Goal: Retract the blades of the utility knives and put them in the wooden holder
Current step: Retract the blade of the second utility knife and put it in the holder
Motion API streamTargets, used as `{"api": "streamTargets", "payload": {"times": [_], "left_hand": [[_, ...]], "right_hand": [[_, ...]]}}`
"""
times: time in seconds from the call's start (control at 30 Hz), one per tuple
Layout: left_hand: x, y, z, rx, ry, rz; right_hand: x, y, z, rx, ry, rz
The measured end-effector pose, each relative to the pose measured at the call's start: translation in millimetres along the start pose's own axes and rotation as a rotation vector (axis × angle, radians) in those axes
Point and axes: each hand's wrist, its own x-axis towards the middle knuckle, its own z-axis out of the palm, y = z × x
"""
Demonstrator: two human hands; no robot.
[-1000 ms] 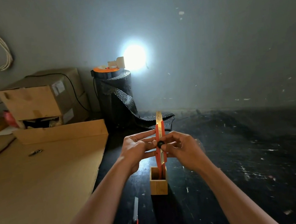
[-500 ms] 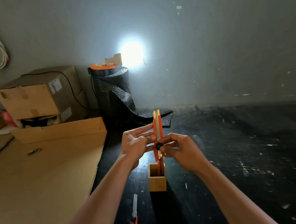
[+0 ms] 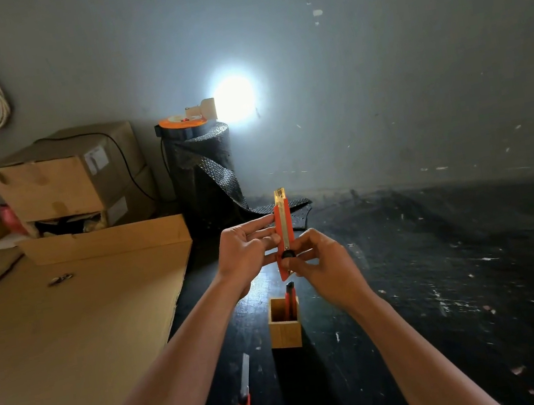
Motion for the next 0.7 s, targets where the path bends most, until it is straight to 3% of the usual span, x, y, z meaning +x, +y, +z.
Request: {"api": "streamTargets", "payload": {"times": [0.23,0.7], "left_hand": [[3.8,5.9,-2.3,-0.012,-0.014,0.002],[7.2,10.0,0.5,0.004,-0.033,0.02]], "right_hand": [[0.1,-1.5,-2.7,-0.03,-0.018,-0.087],[6.0,-7.8,-5.8,-0.038,-0.003,-0.07]]}}
